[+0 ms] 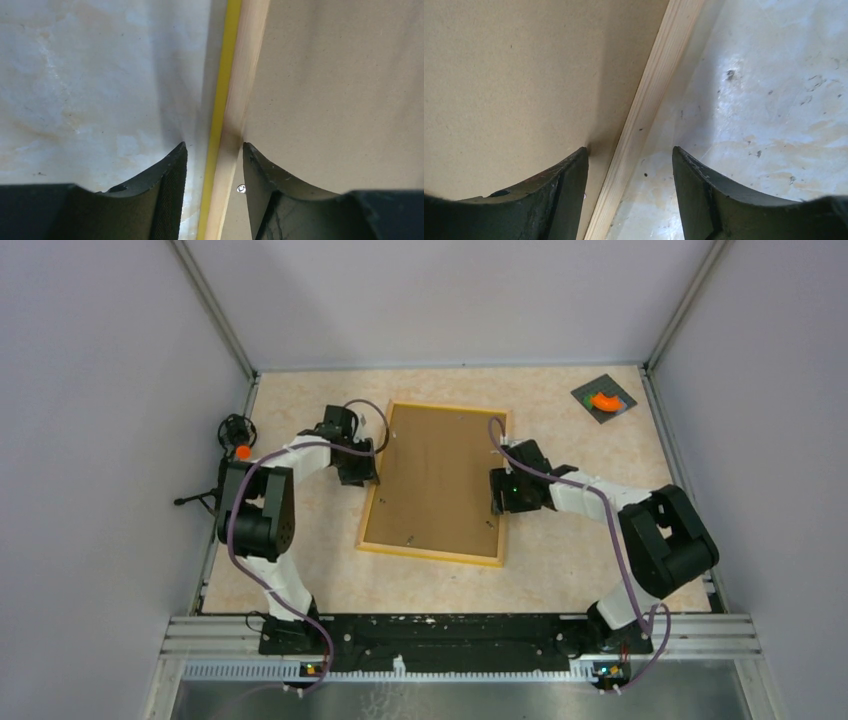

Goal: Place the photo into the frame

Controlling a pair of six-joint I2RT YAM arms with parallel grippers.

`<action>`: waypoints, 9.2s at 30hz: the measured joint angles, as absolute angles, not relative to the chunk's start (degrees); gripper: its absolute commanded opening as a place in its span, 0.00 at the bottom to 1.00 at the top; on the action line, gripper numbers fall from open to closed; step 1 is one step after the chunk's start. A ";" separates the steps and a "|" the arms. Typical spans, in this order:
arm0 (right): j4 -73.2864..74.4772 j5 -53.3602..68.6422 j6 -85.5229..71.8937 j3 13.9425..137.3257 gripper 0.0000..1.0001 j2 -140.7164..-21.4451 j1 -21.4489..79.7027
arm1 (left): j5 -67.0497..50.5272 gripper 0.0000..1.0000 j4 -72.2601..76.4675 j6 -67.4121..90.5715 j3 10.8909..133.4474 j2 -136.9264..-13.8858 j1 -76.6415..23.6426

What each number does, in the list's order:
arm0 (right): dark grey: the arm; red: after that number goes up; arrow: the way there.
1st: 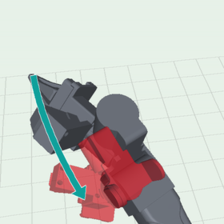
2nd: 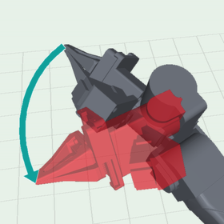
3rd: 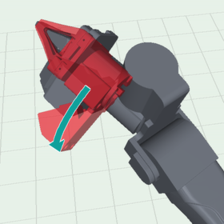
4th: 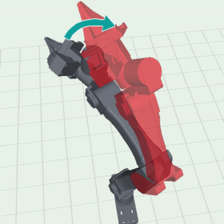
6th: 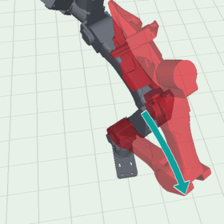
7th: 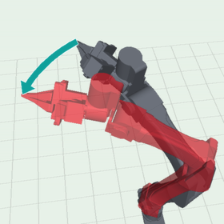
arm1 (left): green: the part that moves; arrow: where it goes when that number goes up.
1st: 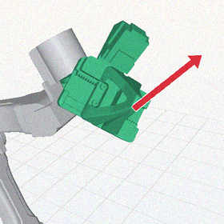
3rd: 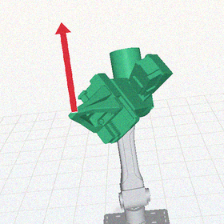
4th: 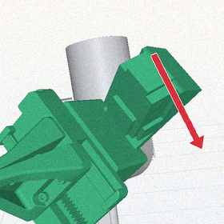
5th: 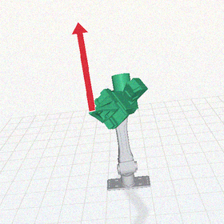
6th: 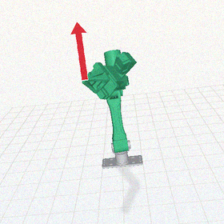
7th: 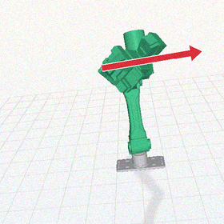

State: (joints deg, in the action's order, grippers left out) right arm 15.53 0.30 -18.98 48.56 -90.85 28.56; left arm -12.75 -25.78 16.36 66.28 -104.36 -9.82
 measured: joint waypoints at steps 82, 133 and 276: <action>31.83 -9.89 -24.03 67.09 0.72 -99.70 26.85 | 2.66 0.00 -29.61 13.54 64.75 -101.32 -25.74; 37.76 -7.60 -27.97 82.37 0.60 -113.43 19.57 | -1.85 0.00 -26.26 15.11 58.76 -96.99 -25.15; 24.34 5.28 -34.17 34.52 0.98 -68.88 21.61 | -5.89 0.88 -33.39 15.62 86.21 -116.95 -15.03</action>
State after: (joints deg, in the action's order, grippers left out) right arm 24.34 5.28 -34.17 34.52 -68.88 21.61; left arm -5.89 -33.39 15.62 86.21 -116.95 -15.03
